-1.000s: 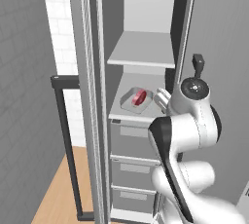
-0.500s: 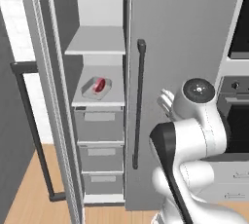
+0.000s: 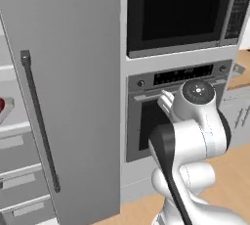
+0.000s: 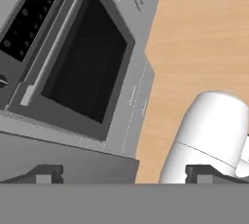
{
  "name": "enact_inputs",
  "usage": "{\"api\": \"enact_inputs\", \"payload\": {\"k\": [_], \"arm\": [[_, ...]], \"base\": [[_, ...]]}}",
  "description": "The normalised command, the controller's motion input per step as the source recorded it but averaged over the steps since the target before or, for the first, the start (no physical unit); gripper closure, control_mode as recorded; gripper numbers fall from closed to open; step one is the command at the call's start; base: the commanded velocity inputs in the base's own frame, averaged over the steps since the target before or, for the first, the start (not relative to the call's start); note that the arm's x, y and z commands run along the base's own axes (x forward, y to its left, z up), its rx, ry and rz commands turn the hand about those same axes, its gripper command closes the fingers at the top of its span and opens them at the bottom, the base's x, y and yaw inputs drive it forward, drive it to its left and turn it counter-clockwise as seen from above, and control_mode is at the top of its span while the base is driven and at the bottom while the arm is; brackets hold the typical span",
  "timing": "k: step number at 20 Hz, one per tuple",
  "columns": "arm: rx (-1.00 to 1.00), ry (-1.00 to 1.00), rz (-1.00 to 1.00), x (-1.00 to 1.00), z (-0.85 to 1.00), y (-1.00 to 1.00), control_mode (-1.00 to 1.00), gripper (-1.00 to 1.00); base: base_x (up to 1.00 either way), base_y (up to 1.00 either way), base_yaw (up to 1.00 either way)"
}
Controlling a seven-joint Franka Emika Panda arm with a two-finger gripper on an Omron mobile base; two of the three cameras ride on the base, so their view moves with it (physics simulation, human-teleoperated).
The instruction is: Take the meat container that has the steak and place it on the second highest rack of the freezer. Then take the vegetable container that has the sweet potato and cucumber and place it on the highest rack of the freezer.
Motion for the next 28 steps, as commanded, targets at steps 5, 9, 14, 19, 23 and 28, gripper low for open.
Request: {"api": "enact_inputs", "payload": {"k": [5,9,14,19,23,28], "arm": [[0.00,0.00,0.00,0.00,0.00,0.00,1.00,-1.00],[0.00,0.00,0.00,0.00,0.00,0.00,1.00,-1.00],[0.00,0.00,0.00,0.00,0.00,0.00,1.00,-1.00],[0.00,0.00,0.00,0.00,0.00,0.00,1.00,-1.00],[0.00,0.00,0.00,0.00,0.00,0.00,1.00,-1.00],[0.00,0.00,0.00,0.00,0.00,0.00,1.00,-1.00]], "base": [[0.47,-1.00,-0.23],[0.59,-1.00,-0.12],[0.72,-1.00,-0.03],[0.77,-1.00,0.01],[0.78,-1.00,0.05],[0.80,-0.99,0.09]]}}
